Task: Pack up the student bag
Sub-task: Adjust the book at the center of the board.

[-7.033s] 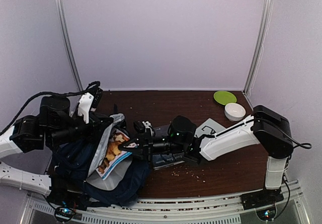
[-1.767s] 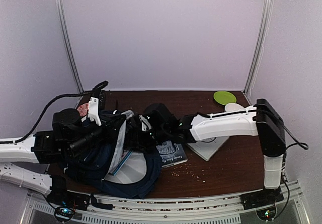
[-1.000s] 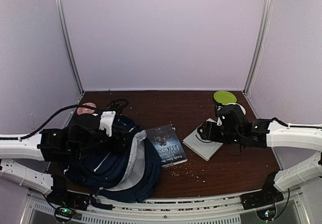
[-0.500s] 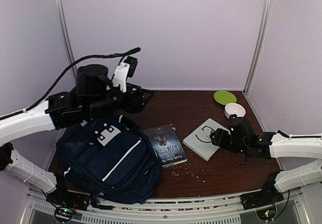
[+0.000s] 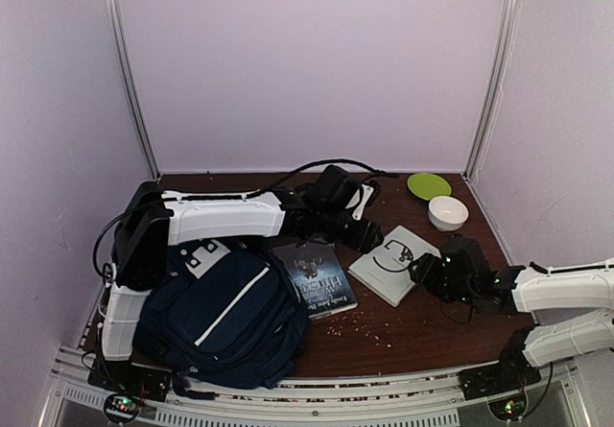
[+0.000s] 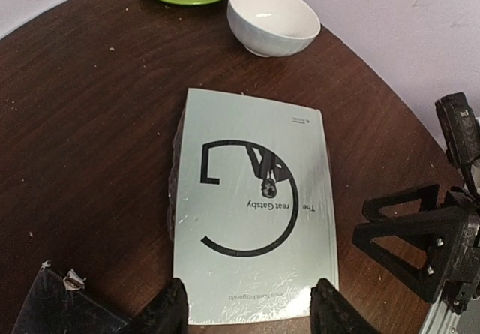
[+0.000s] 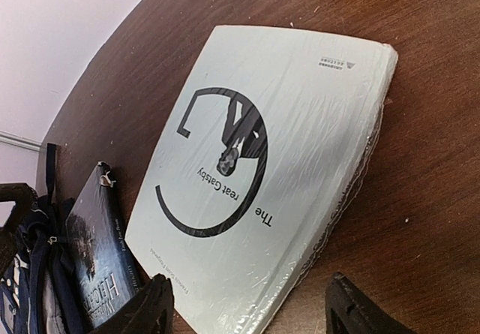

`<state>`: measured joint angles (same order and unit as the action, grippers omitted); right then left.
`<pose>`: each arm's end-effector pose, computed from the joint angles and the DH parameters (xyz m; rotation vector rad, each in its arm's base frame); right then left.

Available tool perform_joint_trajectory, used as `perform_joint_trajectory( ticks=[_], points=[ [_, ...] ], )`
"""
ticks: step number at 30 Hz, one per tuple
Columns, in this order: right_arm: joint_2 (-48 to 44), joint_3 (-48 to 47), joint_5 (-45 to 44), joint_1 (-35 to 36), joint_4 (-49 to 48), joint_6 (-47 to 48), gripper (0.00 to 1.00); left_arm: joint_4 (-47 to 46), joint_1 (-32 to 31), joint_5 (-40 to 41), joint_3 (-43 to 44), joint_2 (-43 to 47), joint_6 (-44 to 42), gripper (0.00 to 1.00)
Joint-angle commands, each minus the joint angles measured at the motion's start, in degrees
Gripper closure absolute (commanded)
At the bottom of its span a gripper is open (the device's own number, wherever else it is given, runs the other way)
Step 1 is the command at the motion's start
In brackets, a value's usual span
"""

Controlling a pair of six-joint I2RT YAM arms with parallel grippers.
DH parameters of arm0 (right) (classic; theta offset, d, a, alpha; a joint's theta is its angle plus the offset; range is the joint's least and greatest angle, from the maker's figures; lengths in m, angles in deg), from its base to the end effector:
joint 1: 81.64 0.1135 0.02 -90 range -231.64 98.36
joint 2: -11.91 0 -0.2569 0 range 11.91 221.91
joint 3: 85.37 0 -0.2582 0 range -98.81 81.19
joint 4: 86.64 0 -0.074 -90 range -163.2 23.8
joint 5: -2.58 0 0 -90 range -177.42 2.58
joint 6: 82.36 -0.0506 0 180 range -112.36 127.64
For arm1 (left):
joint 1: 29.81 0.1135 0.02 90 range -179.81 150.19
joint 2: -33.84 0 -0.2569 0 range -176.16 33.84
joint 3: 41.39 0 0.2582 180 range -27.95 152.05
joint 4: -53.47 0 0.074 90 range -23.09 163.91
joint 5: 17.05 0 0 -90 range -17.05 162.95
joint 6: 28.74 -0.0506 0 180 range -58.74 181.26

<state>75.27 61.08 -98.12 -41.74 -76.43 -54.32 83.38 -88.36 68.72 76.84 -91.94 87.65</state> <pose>0.1776 0.1362 0.1352 0.5525 2.2962 0.7146 0.2707 -0.4498 0.2123 0.6992 2.2692 -0.8559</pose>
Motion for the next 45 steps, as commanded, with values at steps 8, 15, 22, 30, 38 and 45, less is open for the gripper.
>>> perform_joint_trajectory(
  ticks=[8,15,22,30,38,45],
  points=[
    [-1.5,-0.9,1.9,-8.2,-0.3,5.6,0.31,5.5,3.8,-6.0,14.0,-11.1,7.6,0.08],
    [6.6,-7.7,4.0,-16.6,-0.6,12.4,0.29,4.4,3.8,-7.1,11.3,-11.8,9.0,0.10],
    [16.3,-13.8,5.0,-20.2,-1.7,13.8,0.29,4.6,3.9,-7.2,9.3,-12.1,8.1,0.11],
    [21.4,-16.9,5.3,-22.4,-2.1,15.7,0.29,4.8,4.0,-8.8,9.4,-13.1,6.8,0.14],
    [25.8,-23.5,6.7,-23.3,4.4,15.8,0.29,4.5,4.2,-10.0,9.4,-13.4,7.3,0.17],
    [30.2,-31.3,6.8,-23.6,13.5,14.9,0.29,4.1,4.3,-11.8,9.2,-13.3,8.1,0.18]
  ],
)
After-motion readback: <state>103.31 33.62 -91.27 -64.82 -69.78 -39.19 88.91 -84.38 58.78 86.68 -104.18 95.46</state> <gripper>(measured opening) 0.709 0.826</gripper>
